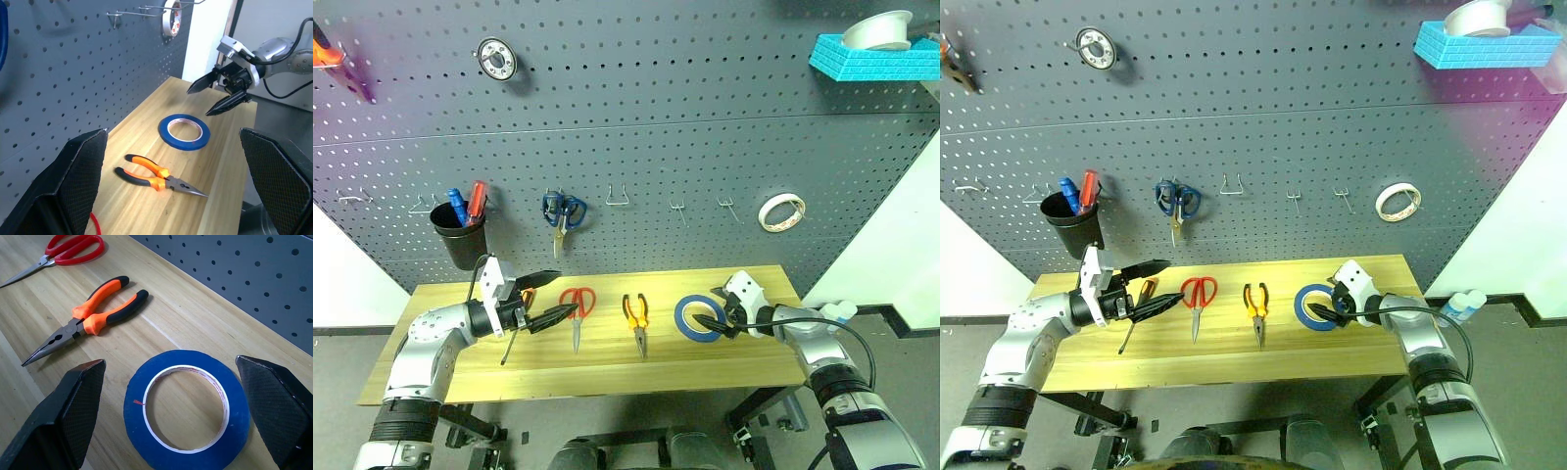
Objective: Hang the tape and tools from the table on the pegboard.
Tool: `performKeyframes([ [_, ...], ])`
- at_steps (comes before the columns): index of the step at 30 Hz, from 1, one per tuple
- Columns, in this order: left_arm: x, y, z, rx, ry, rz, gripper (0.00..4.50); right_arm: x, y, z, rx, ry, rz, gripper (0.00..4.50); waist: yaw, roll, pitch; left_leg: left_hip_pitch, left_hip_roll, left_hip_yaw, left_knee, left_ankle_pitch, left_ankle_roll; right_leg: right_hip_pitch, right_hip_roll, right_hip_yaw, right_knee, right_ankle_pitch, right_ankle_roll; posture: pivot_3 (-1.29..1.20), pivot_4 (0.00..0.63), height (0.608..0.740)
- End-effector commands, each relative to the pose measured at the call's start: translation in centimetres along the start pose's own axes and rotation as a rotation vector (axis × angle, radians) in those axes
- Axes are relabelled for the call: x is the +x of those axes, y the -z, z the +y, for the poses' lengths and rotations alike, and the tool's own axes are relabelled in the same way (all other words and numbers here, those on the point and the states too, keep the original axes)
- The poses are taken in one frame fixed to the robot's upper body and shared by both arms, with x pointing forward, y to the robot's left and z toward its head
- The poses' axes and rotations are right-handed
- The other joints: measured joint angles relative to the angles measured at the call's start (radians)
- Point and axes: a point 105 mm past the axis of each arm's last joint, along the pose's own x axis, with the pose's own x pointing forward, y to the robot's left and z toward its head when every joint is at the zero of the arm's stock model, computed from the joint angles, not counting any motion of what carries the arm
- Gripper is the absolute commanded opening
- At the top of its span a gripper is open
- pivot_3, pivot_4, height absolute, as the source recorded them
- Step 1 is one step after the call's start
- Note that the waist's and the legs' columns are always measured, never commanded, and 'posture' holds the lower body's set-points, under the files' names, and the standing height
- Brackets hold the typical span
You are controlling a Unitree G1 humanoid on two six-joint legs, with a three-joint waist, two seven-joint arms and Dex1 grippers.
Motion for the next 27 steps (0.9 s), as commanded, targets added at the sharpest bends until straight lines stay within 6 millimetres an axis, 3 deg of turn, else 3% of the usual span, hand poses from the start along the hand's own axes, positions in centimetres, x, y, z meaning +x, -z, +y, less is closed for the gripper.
performKeyframes([
  [1, 0.02, -1.77, 0.13, 0.055, 0.005, -0.036, 4.5, 0.22, -1.43, -0.36, -0.036, 0.004, -0.039, 4.46, 0.0, 0.0, 0.0, 0.0, 0.0, 0.0, 0.0, 0.0, 0.0, 0.0, 0.0, 0.0, 0.0, 0.0, 0.0, -0.08, 0.0, 0.74],
  [27, -0.16, -1.56, 0.06, 0.037, 0.009, -0.028, 4.5, 0.34, -1.79, -0.36, -0.042, 0.005, -0.05, 4.46, 0.0, 0.0, 0.0, 0.0, 0.0, 0.0, 0.0, 0.0, 0.0, 0.0, 0.0, 0.0, 0.0, 0.0, 0.0, -0.08, 0.0, 0.74],
])
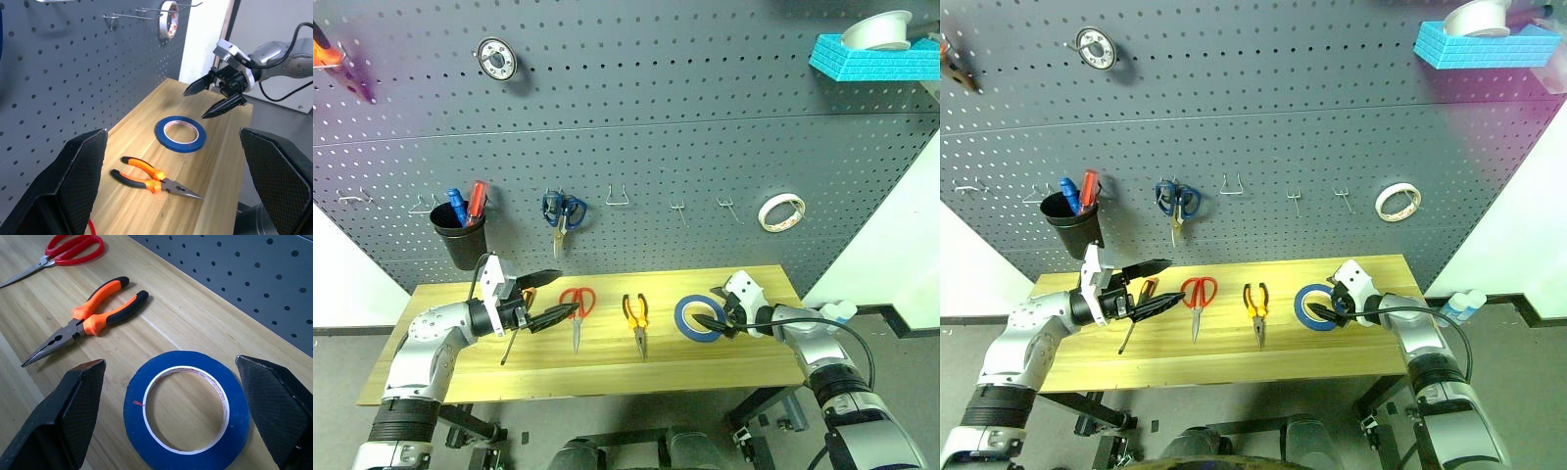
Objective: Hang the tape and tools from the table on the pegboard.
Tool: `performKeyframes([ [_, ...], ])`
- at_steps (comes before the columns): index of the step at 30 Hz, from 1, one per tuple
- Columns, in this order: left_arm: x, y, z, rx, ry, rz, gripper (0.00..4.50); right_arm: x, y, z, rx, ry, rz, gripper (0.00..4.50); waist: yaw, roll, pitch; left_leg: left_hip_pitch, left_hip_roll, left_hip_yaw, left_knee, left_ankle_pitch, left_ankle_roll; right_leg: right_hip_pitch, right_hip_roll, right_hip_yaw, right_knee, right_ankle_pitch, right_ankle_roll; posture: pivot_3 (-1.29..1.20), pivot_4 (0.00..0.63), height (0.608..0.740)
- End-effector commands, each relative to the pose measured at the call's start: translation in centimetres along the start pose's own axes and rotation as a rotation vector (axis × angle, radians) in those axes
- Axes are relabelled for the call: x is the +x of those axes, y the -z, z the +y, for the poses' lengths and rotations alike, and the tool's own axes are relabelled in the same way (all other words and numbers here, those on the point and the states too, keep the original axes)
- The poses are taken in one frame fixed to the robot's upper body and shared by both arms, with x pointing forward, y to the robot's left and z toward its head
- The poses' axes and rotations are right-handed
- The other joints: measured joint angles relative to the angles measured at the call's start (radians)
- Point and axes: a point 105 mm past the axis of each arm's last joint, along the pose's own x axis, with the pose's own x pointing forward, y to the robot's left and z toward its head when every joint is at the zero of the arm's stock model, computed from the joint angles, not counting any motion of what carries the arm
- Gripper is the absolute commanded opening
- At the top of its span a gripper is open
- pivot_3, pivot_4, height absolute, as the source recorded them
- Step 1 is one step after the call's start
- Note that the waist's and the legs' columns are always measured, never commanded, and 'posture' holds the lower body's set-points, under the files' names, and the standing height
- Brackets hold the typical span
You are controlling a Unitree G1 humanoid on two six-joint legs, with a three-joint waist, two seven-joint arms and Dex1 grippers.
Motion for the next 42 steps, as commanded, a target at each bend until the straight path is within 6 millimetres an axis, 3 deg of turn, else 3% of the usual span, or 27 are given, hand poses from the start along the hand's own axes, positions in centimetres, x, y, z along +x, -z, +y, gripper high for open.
performKeyframes([
  [1, -0.3, -1.1, 0.2, 0.043, -0.001, -0.015, 4.5, 0.3, -1.7, -0.4, -0.041, 0.004, -0.048, 4.46, 0.0, 0.0, 0.0, 0.0, 0.0, 0.0, 0.0, 0.0, 0.0, 0.0, 0.0, 0.0, 0.0, 0.0, 0.0, -0.08, 0.0, 0.74],
  [13, -1.6, 0.3, -0.9, -0.049, 0.073, 0.114, 4.5, 0.4, -2.1, -0.1, -0.041, -0.007, -0.054, 4.46, -0.001, 0.0, 0.0, 0.0, 0.0, 0.0, 0.0, 0.0, 0.0, 0.0, 0.0, 0.0, 0.0, 0.0, 0.0, -0.08, 0.0, 0.74],
  [26, -2.2, 1.1, -1.3, -0.022, 0.085, 0.154, 4.5, 0.6, -1.8, 0.9, -0.038, -0.069, -0.017, 4.46, 0.0, 0.0, 0.0, 0.0, 0.0, 0.0, 0.0, 0.0, 0.0, 0.0, 0.0, 0.0, 0.0, 0.0, 0.0, -0.07, 0.0, 0.74],
  [42, -2.1, 1.6, -1.7, -0.004, 0.075, 0.12, 4.5, 2.4, -2.7, 0.9, -0.237, -0.132, 0.177, 4.46, 0.002, 0.0, 0.0, 0.0, 0.0, 0.0, -0.001, 0.0, 0.0, -0.001, 0.0, 0.0, 0.0, 0.0, 0.0, -0.05, 0.0, 0.74],
])
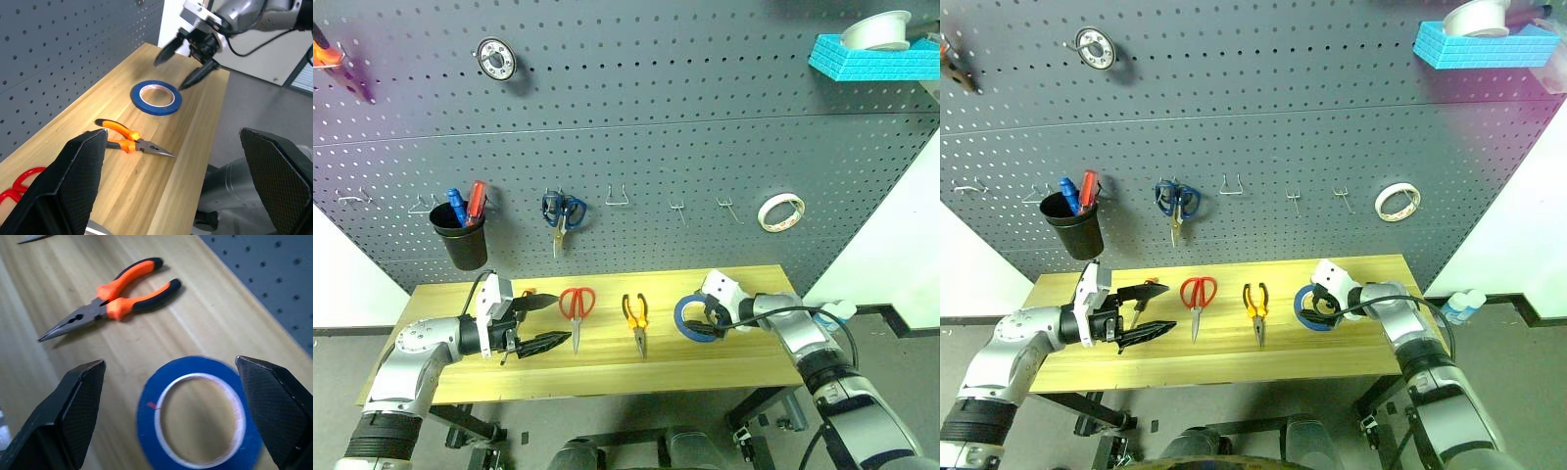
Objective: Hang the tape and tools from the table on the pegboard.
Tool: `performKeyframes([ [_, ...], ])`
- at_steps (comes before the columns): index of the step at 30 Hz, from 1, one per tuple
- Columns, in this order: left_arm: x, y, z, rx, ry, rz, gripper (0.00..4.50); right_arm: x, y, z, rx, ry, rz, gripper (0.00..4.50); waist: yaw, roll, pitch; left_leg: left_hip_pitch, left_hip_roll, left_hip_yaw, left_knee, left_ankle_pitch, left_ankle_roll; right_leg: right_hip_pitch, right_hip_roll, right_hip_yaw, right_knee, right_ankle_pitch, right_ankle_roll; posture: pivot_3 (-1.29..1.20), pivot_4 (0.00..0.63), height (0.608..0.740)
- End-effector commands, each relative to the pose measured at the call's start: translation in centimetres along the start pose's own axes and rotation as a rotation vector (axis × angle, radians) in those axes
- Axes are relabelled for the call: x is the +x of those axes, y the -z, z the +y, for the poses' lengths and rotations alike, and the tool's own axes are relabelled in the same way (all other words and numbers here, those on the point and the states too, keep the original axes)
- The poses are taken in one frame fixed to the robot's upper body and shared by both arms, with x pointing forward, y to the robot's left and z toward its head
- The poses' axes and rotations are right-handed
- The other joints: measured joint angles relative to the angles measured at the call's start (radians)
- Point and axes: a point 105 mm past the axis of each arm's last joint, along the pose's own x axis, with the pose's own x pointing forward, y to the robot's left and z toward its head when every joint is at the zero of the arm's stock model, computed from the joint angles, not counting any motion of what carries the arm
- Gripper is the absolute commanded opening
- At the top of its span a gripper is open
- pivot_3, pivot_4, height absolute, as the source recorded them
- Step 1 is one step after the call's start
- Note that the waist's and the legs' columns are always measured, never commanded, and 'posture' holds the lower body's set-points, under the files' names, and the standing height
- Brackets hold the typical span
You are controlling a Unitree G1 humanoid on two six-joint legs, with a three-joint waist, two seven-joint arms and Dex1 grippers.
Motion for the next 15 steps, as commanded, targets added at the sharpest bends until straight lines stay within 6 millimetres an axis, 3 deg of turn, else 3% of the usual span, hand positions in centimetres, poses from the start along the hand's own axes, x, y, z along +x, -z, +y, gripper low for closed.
performKeyframes([
  [1, -0.2, -0.5, 0.0, 0.034, -0.009, -0.013, 4.5, 0.3, -0.3, -0.3, -0.058, -0.014, 0.04, 4.46, 0.001, 0.0, 0.0, 0.0, 0.0, 0.0, 0.0, 0.0, 0.0, 0.0, 0.0, 0.0, 0.0, 0.0, 0.0, -0.05, 0.0, 0.74],
  [15, -0.9, 0.0, -0.5, 0.034, -0.032, -0.021, 4.5, 1.5, 2.7, -0.1, -0.087, -0.052, 0.19, 4.46, 0.01, 0.0, 0.0, 0.0, 0.0, 0.0, 0.0, 0.0, 0.0, 0.0, 0.0, 0.0, 0.0, 0.0, -0.001, -0.02, 0.0, 0.74],
])
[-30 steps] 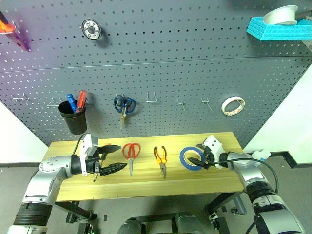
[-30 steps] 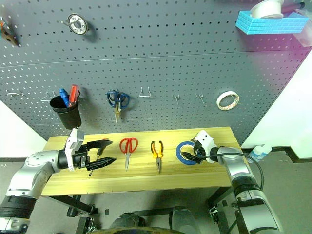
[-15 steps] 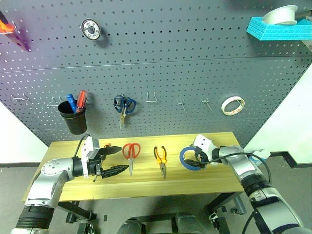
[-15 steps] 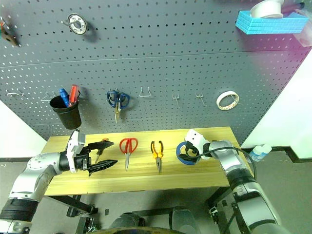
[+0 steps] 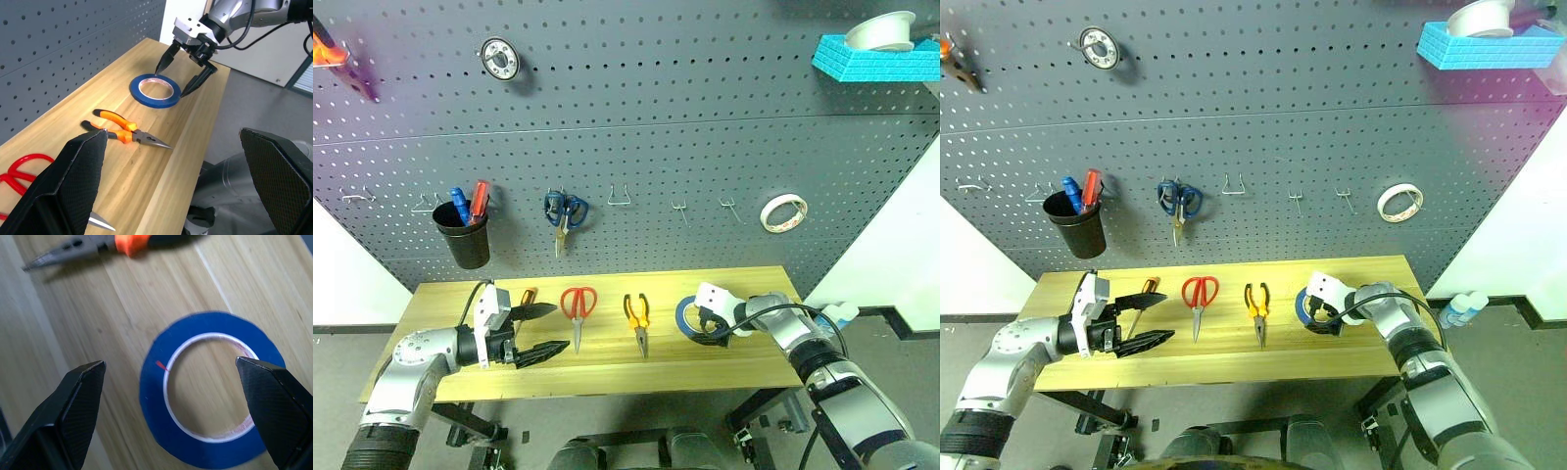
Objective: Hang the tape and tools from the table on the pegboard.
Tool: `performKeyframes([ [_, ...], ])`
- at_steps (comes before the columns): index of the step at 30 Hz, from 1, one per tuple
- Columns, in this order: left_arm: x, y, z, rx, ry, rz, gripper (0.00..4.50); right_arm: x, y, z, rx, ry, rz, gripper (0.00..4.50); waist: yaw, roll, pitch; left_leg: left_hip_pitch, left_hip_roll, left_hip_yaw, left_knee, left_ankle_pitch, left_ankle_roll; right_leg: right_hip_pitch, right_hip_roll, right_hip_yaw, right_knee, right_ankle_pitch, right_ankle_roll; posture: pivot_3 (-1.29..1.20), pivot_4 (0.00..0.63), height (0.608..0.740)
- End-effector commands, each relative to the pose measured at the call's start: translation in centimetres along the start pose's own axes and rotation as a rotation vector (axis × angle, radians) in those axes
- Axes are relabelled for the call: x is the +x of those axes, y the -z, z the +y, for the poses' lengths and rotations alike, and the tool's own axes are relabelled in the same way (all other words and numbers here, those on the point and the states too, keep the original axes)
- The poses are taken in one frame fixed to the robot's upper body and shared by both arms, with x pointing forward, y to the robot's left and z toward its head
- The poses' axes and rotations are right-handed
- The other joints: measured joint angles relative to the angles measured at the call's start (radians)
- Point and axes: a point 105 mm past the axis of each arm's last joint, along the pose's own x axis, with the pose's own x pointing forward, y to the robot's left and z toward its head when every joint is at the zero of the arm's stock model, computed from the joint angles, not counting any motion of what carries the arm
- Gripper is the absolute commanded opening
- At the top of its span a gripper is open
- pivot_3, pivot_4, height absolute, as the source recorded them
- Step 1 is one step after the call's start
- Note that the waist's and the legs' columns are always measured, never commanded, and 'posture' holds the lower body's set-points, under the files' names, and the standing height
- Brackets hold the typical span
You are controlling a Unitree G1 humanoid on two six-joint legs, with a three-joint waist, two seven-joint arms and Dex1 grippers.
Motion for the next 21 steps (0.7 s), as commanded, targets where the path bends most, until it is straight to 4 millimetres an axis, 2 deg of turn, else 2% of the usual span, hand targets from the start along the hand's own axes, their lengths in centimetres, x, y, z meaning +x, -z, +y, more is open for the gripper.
performKeyframes([
  [1, -0.4, -1.4, 0.2, 0.061, -0.019, -0.033, 4.5, 0.3, -1.0, -0.4, -0.038, 0.006, -0.019, 4.46, 0.002, 0.0, 0.0, 0.0, 0.0, 0.0, 0.0, 0.0, 0.0, 0.0, 0.0, 0.0, 0.0, 0.0, 0.0, -0.02, 0.0, 0.74],
  [14, -0.8, -1.2, -0.1, 0.062, -0.029, -0.031, 4.5, 0.9, 2.0, 0.1, -0.064, 0.008, 0.1, 4.46, 0.015, 0.0, 0.0, 0.0, 0.0, 0.0, 0.0, 0.0, 0.0, 0.0, 0.0, 0.0, 0.0, 0.0, 0.0, 0.0, 0.0, 0.74],
  [20, -0.8, -1.2, -0.1, 0.064, -0.031, -0.031, 4.5, 0.8, 2.5, -0.3, -0.063, 0.032, 0.129, 4.46, 0.015, 0.0, 0.0, 0.0, 0.0, 0.0, 0.0, 0.0, 0.0, 0.0, 0.0, 0.0, 0.0, 0.0, 0.0, 0.0, 0.0, 0.74],
  [21, -0.8, -1.2, 0.0, 0.063, -0.032, -0.031, 4.5, 0.8, 2.6, -0.3, -0.061, 0.033, 0.136, 4.29, 0.015, 0.0, 0.0, 0.0, 0.0, 0.0, 0.0, 0.0, 0.0, 0.0, 0.0, 0.0, 0.0, 0.0, 0.0, 0.0, 0.0, 0.74],
])
